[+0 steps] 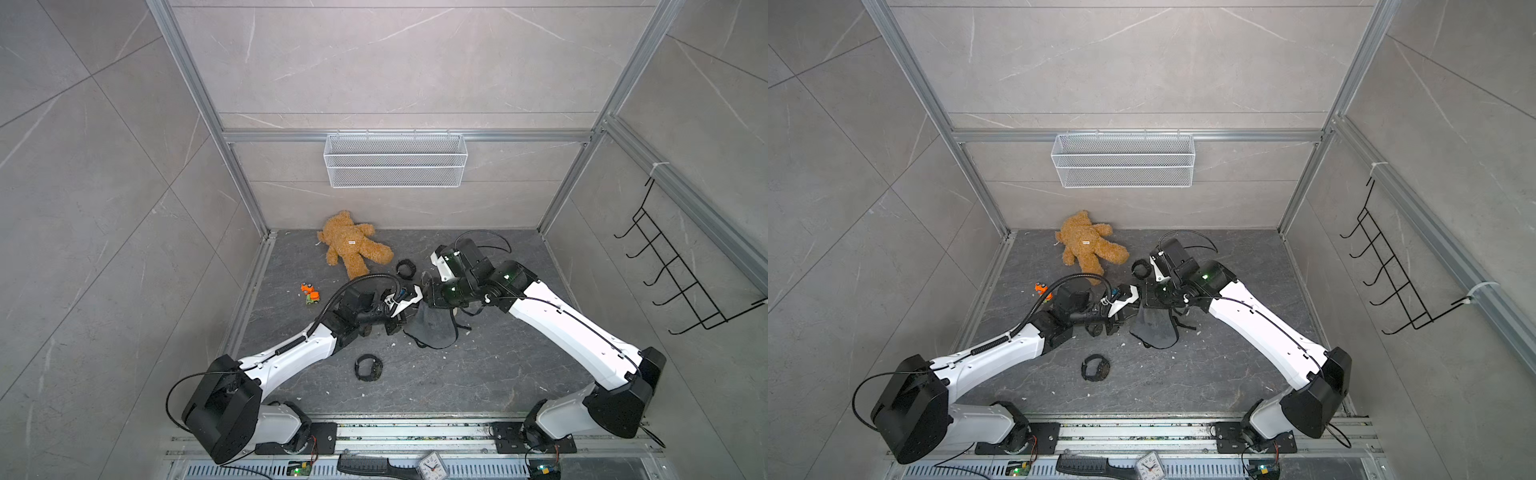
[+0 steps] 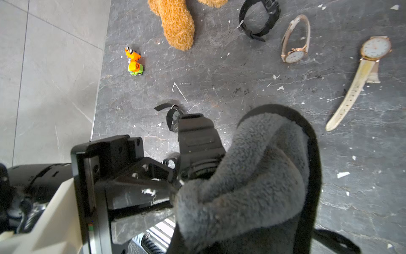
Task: Wipe the watch dial
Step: Wipe the dirt from the watch dial.
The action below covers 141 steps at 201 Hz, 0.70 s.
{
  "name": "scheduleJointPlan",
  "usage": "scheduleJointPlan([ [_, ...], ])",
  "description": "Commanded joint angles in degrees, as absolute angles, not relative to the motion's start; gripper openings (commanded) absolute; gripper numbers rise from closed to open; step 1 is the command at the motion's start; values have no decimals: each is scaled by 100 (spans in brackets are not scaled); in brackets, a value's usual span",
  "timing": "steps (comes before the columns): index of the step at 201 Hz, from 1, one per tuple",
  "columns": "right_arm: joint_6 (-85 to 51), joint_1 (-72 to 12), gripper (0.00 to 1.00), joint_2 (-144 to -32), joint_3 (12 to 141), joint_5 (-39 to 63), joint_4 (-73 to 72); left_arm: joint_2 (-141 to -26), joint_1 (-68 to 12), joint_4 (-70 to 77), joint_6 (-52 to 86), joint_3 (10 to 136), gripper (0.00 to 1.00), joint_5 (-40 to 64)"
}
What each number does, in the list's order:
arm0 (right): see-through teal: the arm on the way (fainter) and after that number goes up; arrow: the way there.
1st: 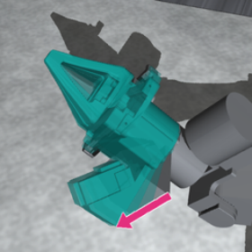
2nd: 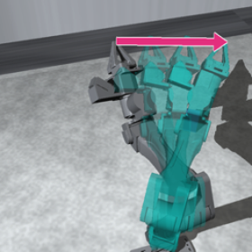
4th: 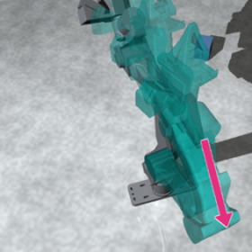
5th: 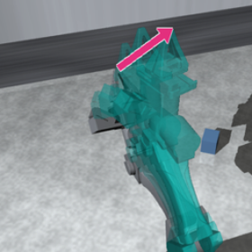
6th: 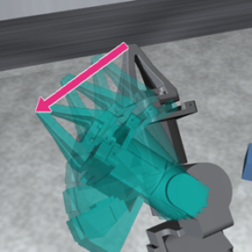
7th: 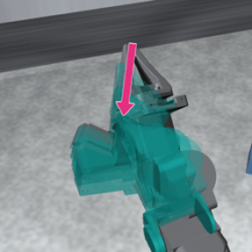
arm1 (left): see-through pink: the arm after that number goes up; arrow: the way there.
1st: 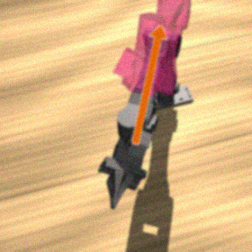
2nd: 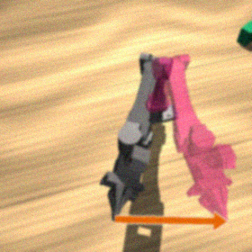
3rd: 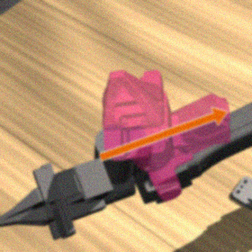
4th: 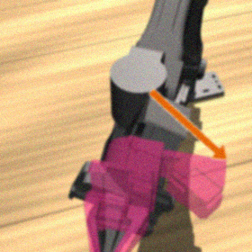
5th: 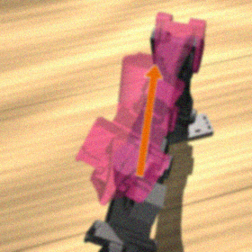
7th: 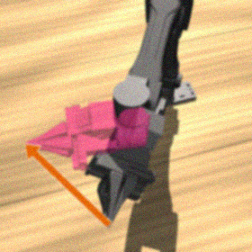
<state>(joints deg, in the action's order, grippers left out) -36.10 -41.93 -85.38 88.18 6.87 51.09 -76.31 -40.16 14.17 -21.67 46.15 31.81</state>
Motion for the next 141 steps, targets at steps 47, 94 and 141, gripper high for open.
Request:
scheduleJointPlan([
  [47,-3920,-3972,0,-8756,8564,0,5220,-7052,-4149,2919,-1919,4856,0,3941],
  [94,-3730,-3882,0,-8459,8664,-258,5513,-6860,-4149,2623,-2020,4800,0,3840],
  [141,-3464,-3974,0,-8083,9071,-328,5889,-6941,-4148,2539,-2126,4849,0,3829],
])
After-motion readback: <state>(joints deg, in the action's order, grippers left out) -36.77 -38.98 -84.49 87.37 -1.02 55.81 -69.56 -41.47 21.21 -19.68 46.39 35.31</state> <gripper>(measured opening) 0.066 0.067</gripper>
